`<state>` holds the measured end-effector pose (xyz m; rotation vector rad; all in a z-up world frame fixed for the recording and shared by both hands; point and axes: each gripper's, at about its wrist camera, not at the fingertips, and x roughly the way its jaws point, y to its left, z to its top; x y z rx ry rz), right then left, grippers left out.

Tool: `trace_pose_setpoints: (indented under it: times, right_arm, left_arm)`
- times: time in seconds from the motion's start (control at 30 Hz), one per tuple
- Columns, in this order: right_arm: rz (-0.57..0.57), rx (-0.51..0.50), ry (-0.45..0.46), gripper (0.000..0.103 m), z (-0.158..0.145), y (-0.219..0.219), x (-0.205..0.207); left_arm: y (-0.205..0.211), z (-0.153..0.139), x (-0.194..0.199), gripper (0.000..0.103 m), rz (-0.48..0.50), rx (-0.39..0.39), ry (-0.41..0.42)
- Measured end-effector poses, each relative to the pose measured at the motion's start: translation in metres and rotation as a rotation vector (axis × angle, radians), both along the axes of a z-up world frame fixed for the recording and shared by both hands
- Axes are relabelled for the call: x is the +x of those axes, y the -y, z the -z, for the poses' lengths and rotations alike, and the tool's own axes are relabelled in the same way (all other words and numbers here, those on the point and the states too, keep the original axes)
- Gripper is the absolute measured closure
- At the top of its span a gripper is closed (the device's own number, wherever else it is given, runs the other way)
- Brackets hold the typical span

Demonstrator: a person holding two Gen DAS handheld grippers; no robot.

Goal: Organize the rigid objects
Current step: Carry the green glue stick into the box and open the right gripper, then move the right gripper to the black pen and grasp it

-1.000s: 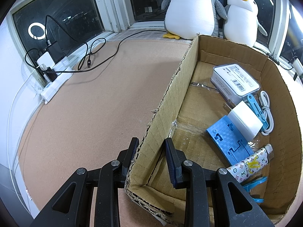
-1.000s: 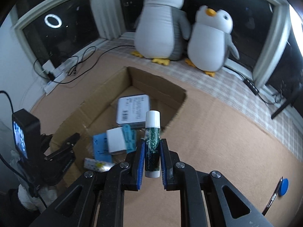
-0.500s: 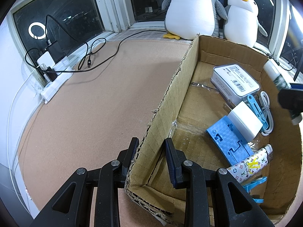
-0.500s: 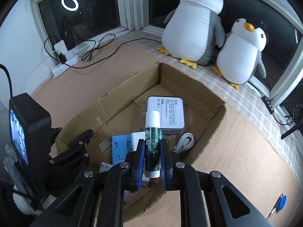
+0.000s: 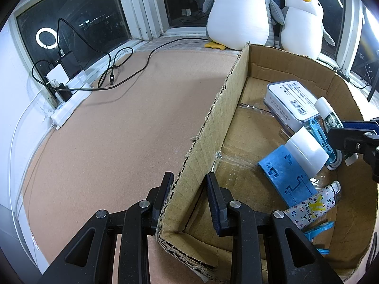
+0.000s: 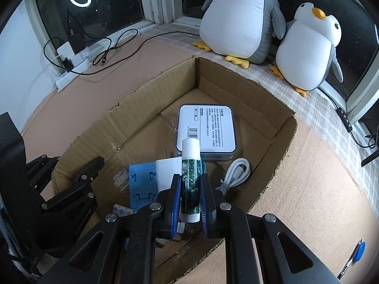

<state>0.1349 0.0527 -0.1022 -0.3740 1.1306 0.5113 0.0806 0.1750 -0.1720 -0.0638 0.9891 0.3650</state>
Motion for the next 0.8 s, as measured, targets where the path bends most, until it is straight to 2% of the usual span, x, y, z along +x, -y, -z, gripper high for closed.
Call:
trace_pose_setpoints:
  times: [0.13,0.17,0.2,0.27,0.3,0.57,0.8]
  right_arm:
    - [-0.018,0.006,0.002,0.086,-0.001,-0.001,-0.001]
    - [-0.016,0.008,0.004,0.079,-0.002,-0.001,-0.001]
    - [-0.015,0.014,0.005,0.067,-0.003,-0.001,-0.001]
    - [-0.010,0.019,0.019,0.054,-0.005,-0.001,-0.002]
    - [-0.008,0.019,0.027,0.052,-0.007,-0.002,-0.003]
    - [0.013,0.034,0.023,0.050,-0.012,0.001,0.000]
    - [0.056,0.072,0.017,0.048,-0.024,0.021,-0.001]
  left_arm:
    - [0.000,0.000,0.000,0.073,0.001,0.000,0.000]
    - [0.000,0.000,0.000,0.073,0.001,0.001,0.000]
    - [0.000,0.000,0.000,0.073,0.001,0.000,0.000]
    - [-0.001,0.000,0.000,0.073,0.001,0.000,0.001]
    - [0.000,0.000,-0.001,0.073,0.001,0.001,0.000]
    - [0.000,0.000,-0.001,0.073,0.001,0.001,0.000]
    - [0.000,0.000,-0.001,0.073,0.001,0.001,0.000]
